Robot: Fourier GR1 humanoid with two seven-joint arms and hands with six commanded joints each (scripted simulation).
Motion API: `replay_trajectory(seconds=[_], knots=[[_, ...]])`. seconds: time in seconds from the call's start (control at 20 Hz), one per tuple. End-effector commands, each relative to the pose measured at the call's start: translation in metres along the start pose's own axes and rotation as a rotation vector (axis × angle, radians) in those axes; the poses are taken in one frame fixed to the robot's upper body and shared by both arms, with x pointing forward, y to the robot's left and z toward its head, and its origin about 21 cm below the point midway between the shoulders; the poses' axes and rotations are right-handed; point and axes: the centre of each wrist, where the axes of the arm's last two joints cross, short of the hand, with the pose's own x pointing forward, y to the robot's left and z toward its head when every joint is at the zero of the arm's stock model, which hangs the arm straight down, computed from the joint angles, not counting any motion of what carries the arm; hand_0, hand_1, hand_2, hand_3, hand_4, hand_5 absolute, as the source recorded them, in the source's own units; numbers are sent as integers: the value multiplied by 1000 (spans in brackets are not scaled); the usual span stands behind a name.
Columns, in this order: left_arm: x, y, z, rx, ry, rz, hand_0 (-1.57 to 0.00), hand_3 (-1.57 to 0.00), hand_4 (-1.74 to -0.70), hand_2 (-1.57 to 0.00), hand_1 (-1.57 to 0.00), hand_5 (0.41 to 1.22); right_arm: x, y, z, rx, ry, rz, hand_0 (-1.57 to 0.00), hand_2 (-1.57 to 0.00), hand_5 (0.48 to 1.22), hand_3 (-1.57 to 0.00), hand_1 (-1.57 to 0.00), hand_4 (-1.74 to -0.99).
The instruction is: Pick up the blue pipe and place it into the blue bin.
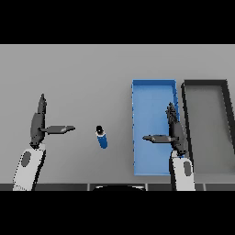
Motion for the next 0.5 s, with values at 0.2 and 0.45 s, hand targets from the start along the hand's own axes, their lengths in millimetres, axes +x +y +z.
replay_trajectory(seconds=[0.2, 0.45], knots=[[-1, 2, 2, 1, -10, -1, 1, 1, -966, 1, 1, 593, 0, 1, 3, 1, -3, -1, 1, 1, 629, 1, 1, -1205], [-15, 40, 18, -256, -70, -162, 1, 1, -959, 1, 1, 590, 11, -15, 28, 87, -148, 286, 1, 1, 626, 1, 1, -1197]])
